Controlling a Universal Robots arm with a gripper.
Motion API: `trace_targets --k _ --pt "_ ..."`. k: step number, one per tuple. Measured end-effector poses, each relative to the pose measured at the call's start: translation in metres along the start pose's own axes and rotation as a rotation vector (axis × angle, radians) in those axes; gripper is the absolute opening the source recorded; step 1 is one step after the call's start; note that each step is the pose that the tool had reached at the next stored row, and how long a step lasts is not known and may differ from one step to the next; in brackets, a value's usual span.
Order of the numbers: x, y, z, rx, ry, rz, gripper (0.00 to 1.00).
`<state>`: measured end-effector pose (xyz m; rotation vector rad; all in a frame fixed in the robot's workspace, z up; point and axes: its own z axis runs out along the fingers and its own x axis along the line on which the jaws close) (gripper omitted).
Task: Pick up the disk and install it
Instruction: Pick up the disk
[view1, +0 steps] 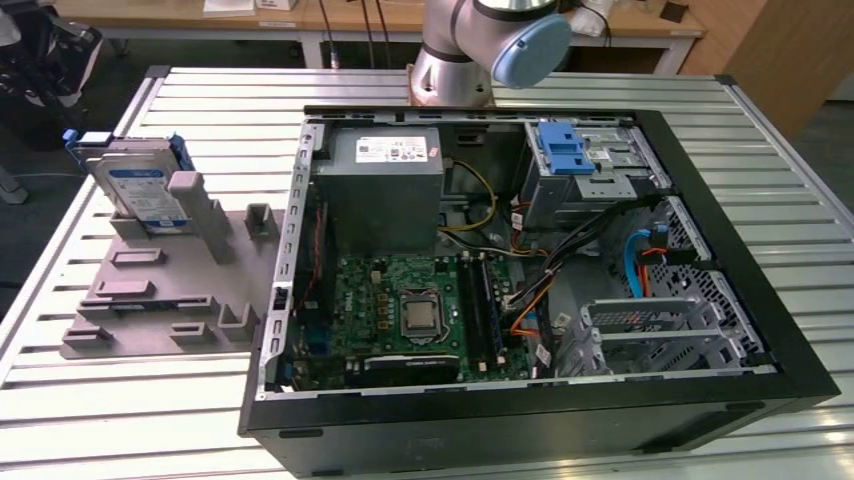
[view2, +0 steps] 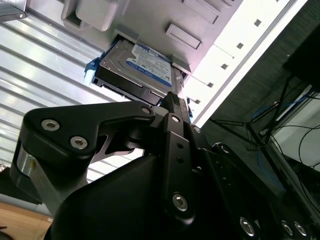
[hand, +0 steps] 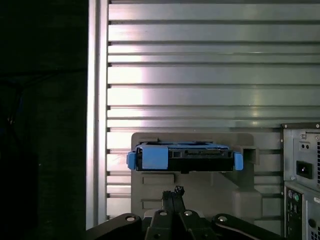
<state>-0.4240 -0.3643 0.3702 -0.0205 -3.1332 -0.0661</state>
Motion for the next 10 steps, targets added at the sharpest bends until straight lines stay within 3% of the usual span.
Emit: trace_targets --k 10 --pt "0.0 0.0 0.0 0.0003 0.0017 -0.04 0.11"
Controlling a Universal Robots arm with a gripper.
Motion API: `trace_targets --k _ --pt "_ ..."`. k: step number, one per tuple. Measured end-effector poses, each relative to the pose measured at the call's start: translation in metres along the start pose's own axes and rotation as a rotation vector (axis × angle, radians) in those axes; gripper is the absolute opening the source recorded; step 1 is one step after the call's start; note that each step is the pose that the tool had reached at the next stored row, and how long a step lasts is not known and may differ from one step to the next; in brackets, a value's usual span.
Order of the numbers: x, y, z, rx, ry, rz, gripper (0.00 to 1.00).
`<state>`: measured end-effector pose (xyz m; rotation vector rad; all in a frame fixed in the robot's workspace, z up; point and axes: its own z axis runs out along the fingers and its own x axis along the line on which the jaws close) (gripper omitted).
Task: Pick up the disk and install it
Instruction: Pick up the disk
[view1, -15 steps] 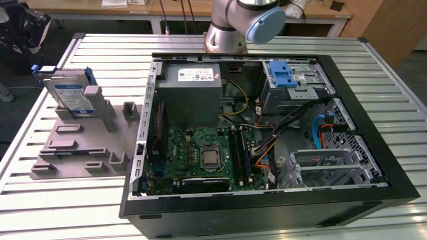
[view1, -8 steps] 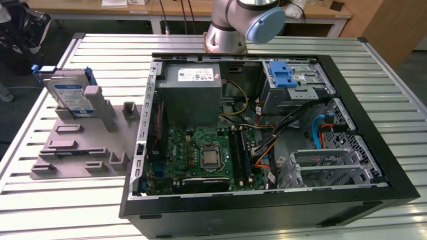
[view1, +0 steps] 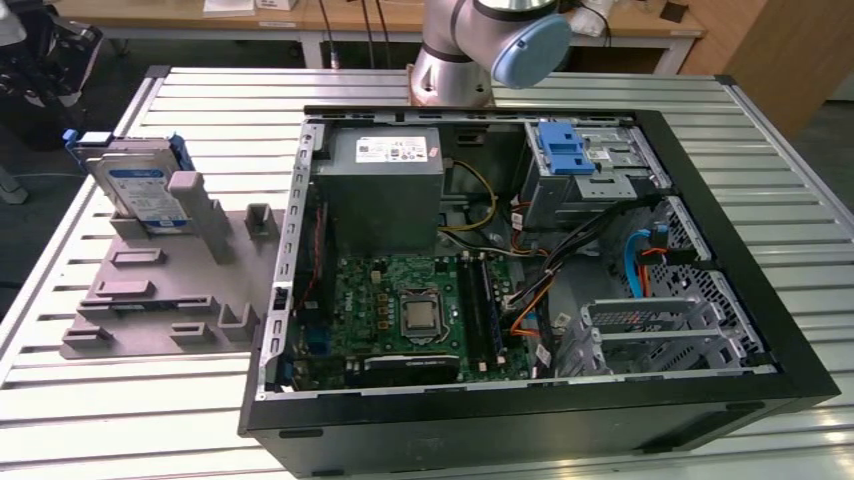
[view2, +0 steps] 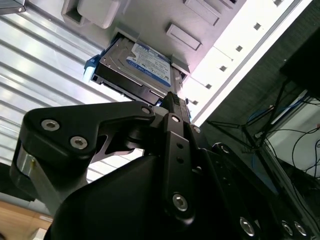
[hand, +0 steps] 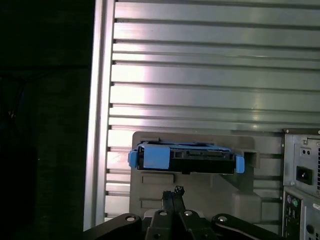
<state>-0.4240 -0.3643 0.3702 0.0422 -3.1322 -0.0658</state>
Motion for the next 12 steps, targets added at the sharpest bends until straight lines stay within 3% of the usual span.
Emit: trace_targets --k 4,12 --pt "0.0 0.0 0.0001 0.0002 0.0009 -0.022 0.11" --pt "0.0 0.0 0.0001 0.0009 0.0047 -0.11 0.11"
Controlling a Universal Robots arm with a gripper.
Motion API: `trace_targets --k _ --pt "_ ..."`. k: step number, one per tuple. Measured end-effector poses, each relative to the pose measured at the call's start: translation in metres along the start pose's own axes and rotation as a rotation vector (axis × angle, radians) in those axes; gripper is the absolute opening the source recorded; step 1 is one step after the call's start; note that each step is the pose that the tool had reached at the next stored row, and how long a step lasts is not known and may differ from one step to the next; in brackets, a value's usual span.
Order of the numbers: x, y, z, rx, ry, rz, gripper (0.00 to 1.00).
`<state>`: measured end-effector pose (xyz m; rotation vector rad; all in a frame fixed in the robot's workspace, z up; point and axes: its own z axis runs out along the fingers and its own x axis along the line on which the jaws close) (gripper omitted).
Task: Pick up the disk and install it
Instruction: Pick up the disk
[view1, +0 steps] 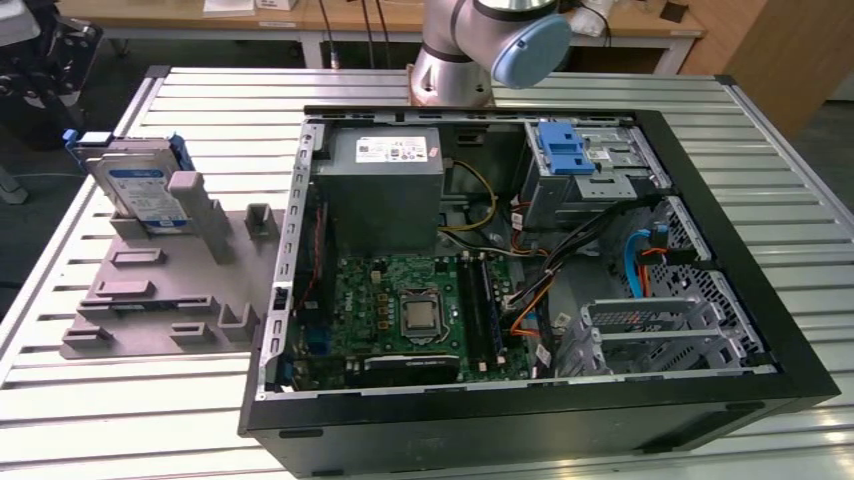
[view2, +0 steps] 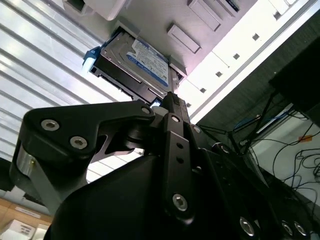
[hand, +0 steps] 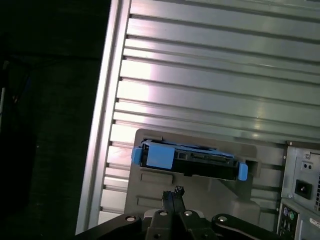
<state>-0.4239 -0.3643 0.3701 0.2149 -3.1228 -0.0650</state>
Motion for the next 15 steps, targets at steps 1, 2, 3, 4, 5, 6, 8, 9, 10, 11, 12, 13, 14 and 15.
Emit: trace_targets --k 1,2,3,4,5,6,8,9,10,11,12,13,14,15 --pt "0.0 0.0 0.0001 0.0001 0.0006 -0.016 0.11" --pt "0.0 0.0 0.0001 0.0003 0.0014 -0.034 0.11" --pt "0.0 0.0 0.0002 0.0004 0.0022 -0.052 0.11" --pt "0.0 0.0 0.0002 0.0005 0.0029 -0.069 0.11" --pt "0.0 0.0 0.0003 0.0006 0.0035 -0.086 0.11" --pt "0.0 0.0 0.0004 0.0008 0.0043 -0.103 0.11" --pt "0.0 0.0 0.0005 0.0011 0.0057 -0.136 0.11" --pt "0.0 0.0 0.0006 0.0012 0.0063 -0.152 0.11" --pt "0.0 0.0 0.0006 0.0013 0.007 -0.169 0.11" --pt "0.0 0.0 0.0006 0.0015 0.0076 -0.184 0.11" --pt "0.0 -0.0001 0.0007 0.0016 0.0082 -0.198 0.11" --pt "0.0 -0.0001 0.0007 0.0017 0.0086 -0.21 0.11" --pt "0.0001 -0.0001 0.0007 0.0018 0.0092 -0.221 0.11" --pt "0.0001 -0.0001 0.0007 0.0019 0.0096 -0.23 0.11"
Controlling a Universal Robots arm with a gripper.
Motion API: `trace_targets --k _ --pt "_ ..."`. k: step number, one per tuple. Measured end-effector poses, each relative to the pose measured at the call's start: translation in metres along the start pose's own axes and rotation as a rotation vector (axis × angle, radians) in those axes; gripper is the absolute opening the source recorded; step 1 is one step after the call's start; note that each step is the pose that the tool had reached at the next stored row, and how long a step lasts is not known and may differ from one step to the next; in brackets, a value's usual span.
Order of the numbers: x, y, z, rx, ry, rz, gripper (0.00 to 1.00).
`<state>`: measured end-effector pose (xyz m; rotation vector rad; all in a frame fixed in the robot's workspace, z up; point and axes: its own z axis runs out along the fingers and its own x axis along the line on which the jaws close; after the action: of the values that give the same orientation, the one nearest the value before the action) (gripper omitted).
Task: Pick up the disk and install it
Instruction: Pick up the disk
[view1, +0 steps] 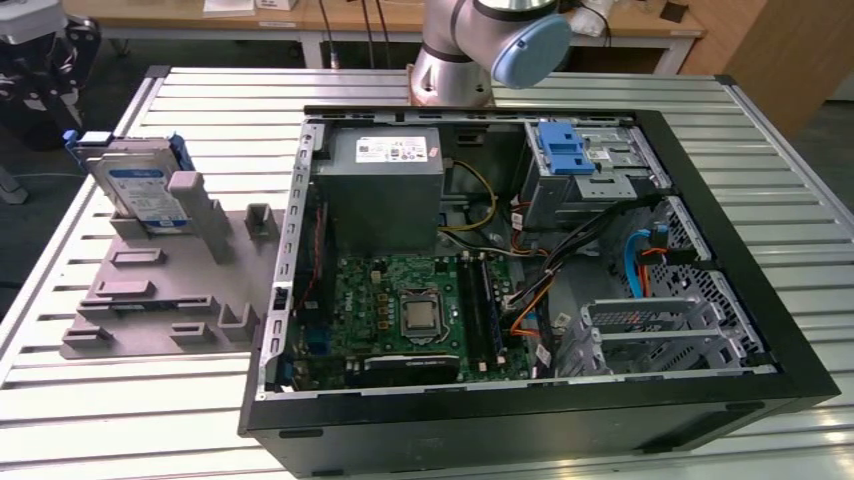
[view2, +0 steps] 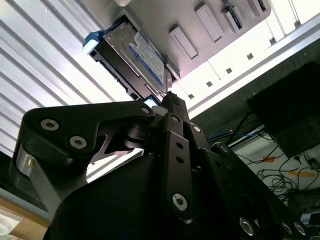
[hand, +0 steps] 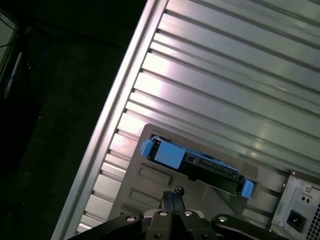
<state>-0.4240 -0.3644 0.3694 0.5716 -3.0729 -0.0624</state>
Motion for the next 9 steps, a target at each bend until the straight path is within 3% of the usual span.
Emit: trace_targets --k 9 --pt "0.0 0.0001 0.0001 0.0001 0.0006 -0.018 0.11"
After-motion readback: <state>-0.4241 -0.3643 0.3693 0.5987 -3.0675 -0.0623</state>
